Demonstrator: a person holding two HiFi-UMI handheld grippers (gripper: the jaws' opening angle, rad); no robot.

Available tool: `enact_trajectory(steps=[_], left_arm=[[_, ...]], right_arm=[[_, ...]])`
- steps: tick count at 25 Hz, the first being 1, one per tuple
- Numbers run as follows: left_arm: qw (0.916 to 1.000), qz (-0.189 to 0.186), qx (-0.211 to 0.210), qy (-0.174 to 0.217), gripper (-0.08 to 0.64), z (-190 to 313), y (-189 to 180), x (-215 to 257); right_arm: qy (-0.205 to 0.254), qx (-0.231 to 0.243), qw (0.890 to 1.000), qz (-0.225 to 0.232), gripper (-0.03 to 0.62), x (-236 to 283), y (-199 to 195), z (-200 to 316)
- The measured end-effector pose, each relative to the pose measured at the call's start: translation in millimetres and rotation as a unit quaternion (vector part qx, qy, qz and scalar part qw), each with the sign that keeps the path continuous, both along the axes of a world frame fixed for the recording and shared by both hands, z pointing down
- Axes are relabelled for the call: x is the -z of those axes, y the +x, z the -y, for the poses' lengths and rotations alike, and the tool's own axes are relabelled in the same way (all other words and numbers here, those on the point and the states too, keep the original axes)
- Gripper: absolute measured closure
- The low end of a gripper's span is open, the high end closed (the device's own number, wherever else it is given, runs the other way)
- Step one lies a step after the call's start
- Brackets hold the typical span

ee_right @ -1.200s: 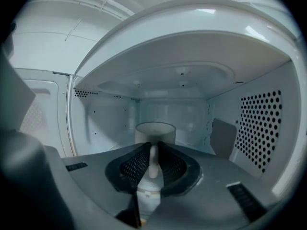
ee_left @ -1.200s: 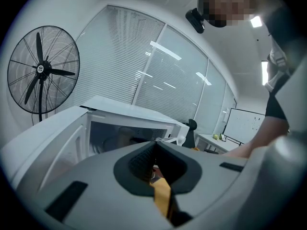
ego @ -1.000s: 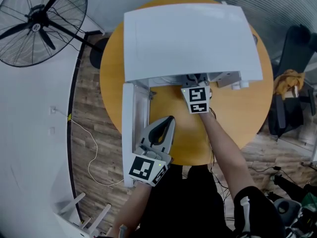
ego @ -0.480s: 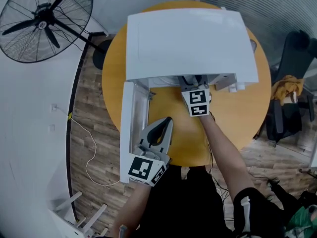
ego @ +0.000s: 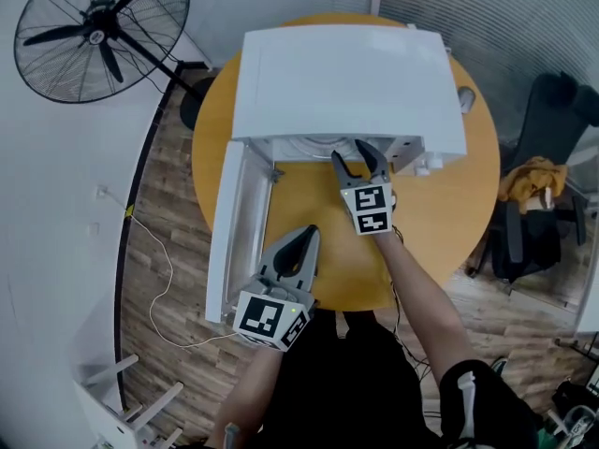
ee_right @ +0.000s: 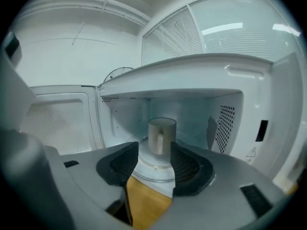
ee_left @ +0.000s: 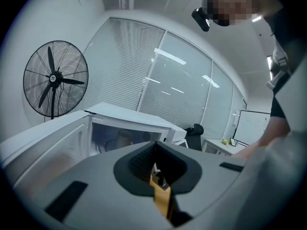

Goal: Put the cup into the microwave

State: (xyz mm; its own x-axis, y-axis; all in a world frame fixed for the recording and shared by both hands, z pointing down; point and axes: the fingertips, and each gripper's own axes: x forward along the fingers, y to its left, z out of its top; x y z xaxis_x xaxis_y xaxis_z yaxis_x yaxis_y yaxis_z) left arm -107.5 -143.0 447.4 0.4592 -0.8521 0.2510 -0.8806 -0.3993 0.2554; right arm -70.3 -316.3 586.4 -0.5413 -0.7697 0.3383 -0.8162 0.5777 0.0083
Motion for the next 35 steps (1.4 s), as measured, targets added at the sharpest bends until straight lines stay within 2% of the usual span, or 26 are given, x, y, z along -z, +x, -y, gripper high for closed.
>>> enact_trajectory(steps=[15, 20, 25, 35], left_arm=[[0.9993, 0.015, 0.027, 0.02, 0.563, -51.4, 53.1, 12.3], [0.9991, 0.021, 0.031, 0.021, 0.563, -64.3, 53.2, 16.7], [0.9991, 0.024, 0.029, 0.017, 0.563, -79.8, 50.2, 16.8], [0.9997, 0.013, 0.001, 0.021, 0.563, -119.4, 37.9, 20.9]], right_arm=[[0.045, 0.059, 0.997, 0.008, 0.409, 61.4, 42.4, -81.5], [0.043, 0.062, 0.997, 0.025, 0.454, 76.9, 53.1, -102.8], [0.037, 0.059, 0.996, 0.048, 0.469, 91.2, 61.3, -126.5], [0.032, 0.043, 0.997, 0.06, 0.527, 120.5, 67.1, -191.3]])
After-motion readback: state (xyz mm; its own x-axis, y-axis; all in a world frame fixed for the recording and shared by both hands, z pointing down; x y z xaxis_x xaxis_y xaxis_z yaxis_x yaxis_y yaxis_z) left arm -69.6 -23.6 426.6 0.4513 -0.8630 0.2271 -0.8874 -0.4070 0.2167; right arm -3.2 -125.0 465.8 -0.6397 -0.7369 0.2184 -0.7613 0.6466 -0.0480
